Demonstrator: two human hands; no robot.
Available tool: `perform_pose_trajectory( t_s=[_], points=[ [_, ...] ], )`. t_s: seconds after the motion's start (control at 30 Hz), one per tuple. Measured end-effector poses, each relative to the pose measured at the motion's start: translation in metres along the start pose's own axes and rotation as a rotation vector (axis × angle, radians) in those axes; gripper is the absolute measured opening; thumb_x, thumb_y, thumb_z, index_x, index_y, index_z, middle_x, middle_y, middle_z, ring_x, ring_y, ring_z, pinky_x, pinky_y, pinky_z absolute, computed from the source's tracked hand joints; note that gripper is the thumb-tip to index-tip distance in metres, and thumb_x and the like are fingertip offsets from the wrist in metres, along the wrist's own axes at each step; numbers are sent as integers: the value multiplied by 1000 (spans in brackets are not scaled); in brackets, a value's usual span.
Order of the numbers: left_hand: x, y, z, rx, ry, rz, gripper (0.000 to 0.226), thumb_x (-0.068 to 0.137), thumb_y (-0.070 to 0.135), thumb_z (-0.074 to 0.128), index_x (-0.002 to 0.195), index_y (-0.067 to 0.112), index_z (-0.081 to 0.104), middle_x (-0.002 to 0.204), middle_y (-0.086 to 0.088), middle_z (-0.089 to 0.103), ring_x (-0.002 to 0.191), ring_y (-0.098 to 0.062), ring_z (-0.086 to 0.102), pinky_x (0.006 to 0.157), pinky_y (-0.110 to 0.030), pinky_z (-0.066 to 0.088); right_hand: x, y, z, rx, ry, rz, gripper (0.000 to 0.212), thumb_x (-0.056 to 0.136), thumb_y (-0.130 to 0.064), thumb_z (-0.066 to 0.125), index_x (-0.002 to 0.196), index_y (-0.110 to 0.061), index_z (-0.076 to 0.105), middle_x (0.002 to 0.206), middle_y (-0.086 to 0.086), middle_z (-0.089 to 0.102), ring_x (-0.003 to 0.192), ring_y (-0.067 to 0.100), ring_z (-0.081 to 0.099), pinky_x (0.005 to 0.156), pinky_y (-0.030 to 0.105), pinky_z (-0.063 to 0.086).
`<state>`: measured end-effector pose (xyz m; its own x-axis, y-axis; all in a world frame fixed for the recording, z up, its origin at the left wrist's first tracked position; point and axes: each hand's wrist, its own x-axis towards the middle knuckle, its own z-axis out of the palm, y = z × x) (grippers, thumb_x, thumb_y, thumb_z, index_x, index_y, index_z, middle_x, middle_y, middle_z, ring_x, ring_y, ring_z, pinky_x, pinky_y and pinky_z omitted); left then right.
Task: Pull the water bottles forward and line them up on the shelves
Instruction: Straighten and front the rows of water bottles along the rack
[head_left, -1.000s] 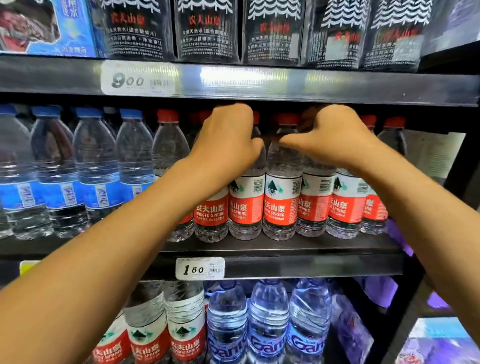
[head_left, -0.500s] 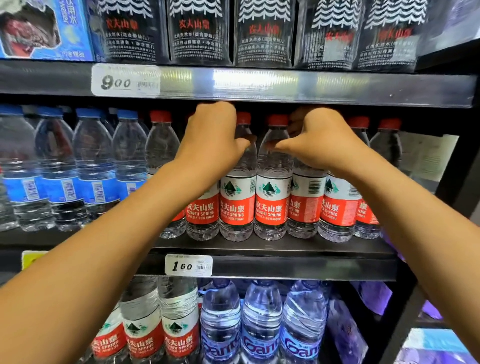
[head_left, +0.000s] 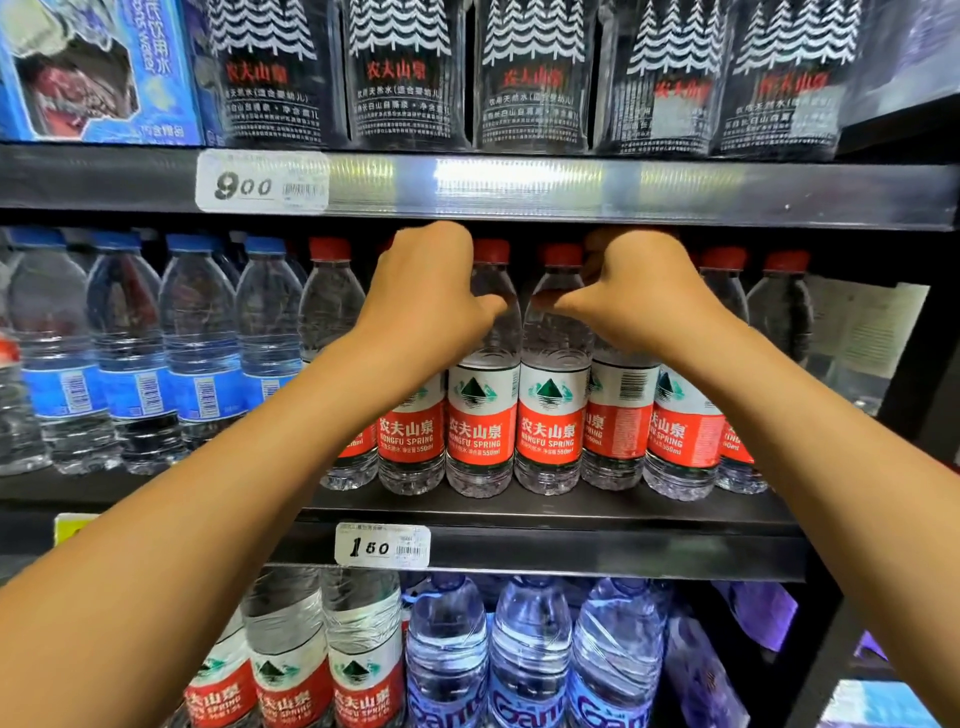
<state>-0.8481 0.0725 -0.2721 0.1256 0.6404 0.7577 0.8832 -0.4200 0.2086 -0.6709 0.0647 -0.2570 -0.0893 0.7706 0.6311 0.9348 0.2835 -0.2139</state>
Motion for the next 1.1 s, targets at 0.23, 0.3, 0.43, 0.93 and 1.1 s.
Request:
perform_pose_trajectory(
  t_s=[0.23,0.3,0.43,0.93,1.1],
  points=[
    [-7,1,1,-39,7,2,43,81,41,73,68,5,54,61,-9,55,62,-26,57,49,-30,36,-3,-1,-4,-55,-50,31,51,84,-49,69,60,-9,50,54,2,43,49,15,37,45,29,26],
    [-9,1,0,-51,1,-2,48,78,43,76,61,9,47,58,-6,52,57,-21,54,45,-28,30,-2,-2,-3,-91,-29,21,52,83,-52,68,61,-7,55,54,4,43,50,17,37,45,30,28],
    [-11,3,-1,-47,16,0,51,77,42,79,59,14,40,58,-3,47,60,-23,52,46,-28,26,-2,-1,-1,-109,-6,18,48,82,-49,70,69,-3,63,62,10,51,57,21,43,48,29,32],
    [-16,5,4,-28,59,-3,57,77,42,81,60,18,32,62,0,37,70,-28,44,45,-26,19,-1,2,-4,-46,-38,14,49,82,-48,72,85,1,70,82,19,69,72,27,58,54,32,35],
    [-16,5,4,-22,53,12,55,78,40,81,59,16,35,59,-2,41,63,-27,47,43,-26,20,1,3,-3,-54,-12,10,44,79,-48,75,73,-7,64,68,9,63,62,20,52,50,29,35]
  ],
)
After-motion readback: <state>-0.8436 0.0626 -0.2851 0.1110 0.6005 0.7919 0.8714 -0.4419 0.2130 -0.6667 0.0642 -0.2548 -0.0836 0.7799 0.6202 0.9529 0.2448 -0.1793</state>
